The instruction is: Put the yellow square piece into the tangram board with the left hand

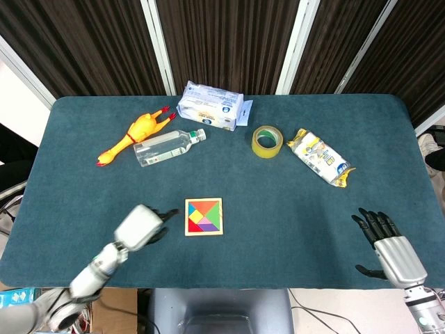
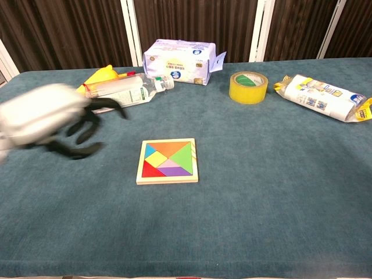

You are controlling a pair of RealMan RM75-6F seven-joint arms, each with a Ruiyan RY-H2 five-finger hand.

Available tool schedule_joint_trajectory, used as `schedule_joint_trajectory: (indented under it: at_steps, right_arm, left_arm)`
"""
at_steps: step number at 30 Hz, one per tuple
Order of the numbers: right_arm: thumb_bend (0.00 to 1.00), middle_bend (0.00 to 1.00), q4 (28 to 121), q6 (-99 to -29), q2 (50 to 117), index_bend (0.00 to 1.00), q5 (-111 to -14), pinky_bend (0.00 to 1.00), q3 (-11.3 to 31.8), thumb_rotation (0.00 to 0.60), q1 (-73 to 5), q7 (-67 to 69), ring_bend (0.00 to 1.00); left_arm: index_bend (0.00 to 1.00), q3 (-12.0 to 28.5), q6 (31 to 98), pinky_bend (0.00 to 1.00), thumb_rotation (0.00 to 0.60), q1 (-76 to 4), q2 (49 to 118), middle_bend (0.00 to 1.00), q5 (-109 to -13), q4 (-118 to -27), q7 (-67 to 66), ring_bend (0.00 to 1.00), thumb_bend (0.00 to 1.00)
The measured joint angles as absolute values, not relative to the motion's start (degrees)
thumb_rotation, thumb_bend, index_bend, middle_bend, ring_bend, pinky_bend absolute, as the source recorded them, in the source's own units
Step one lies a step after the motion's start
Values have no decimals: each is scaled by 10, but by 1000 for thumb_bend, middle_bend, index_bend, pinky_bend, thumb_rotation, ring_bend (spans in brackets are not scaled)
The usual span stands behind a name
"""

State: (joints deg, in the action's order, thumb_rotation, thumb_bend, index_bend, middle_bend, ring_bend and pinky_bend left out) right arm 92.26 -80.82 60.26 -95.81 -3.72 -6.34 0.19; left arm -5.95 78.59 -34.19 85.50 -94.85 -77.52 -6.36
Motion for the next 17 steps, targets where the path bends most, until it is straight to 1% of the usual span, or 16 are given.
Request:
schedule_joint_trajectory:
  at_steps: [1, 3, 5, 8, 11, 17]
  right_arm:
    - [149, 0, 924, -808, 605, 0, -959, 0, -38, 600, -63, -5, 0]
    - [149, 0, 925, -807, 608, 0, -960, 0, -39, 600, -63, -15, 0]
    - [149, 0, 927, -806, 613, 0, -960, 0, -39, 600, -62, -29, 0]
    - [149, 0, 929, -805, 620, 0, -958, 0, -38, 600, -61, -48, 0]
    - [149, 0, 933, -804, 627, 0, -956, 0, -38, 600, -60, -65, 0]
    - [149, 0, 933, -806, 630, 0, -956, 0, -38, 600, -57, -74, 0]
  left_arm:
    - [40, -70, 809, 218, 600, -320, 842, 143, -951, -781, -57, 75, 378]
    - [3, -95, 861, 180, 600, -267, 815, 83, -954, -788, -41, 18, 380]
    - [0, -118, 911, 161, 600, -213, 794, 54, -956, -786, -21, 0, 383]
    - [0, -148, 958, 142, 600, -147, 761, 7, -956, -781, 10, 0, 389]
    - [0, -158, 969, 139, 600, -125, 729, 2, -959, -784, 24, 0, 390]
    - [0, -153, 968, 131, 600, -116, 708, 3, -976, -785, 64, 0, 389]
